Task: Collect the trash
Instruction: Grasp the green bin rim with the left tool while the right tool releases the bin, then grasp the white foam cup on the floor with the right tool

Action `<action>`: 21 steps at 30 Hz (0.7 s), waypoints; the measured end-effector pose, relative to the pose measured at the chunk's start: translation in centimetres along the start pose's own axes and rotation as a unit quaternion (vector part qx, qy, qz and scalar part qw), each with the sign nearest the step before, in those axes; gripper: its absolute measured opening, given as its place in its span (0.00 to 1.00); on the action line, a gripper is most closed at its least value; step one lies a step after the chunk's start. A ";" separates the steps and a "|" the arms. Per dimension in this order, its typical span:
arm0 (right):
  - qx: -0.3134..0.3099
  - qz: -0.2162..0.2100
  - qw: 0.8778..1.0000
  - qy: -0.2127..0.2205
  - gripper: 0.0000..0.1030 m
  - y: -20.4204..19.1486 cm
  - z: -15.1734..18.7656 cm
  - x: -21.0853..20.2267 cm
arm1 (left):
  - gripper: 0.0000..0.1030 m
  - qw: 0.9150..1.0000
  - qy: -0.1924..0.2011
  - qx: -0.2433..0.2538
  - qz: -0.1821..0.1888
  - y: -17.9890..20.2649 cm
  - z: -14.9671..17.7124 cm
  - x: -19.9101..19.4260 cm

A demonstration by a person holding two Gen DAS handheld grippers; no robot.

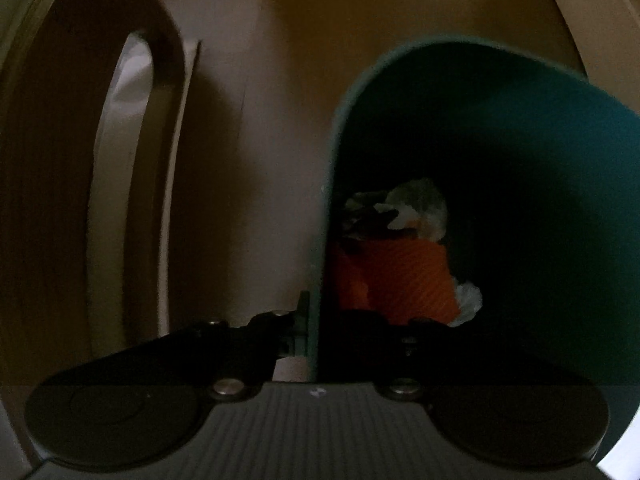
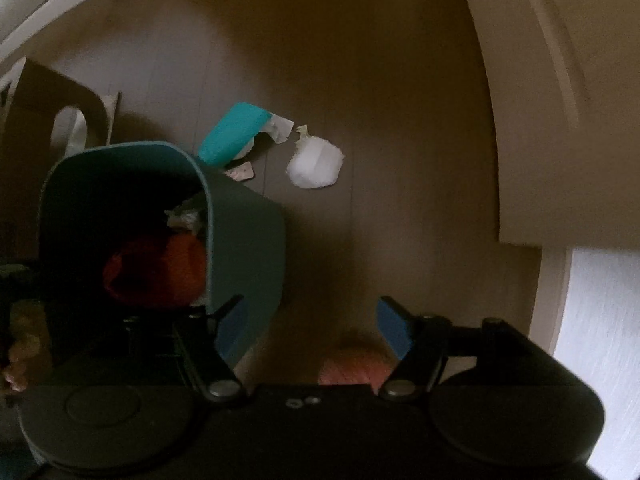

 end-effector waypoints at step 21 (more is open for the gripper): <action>-0.364 0.027 0.931 0.025 0.84 -4.8 -11.9 23.4 | 0.03 0.976 -0.010 -0.209 -0.055 -8.8 5.4 -5.7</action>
Point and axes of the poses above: each gripper's, at about its wrist camera, not at the fingertips, and x roughly the way its jaws point, y to its right, z to its underside, the point moved 1 cm from there along x, roughly the way its jaws point
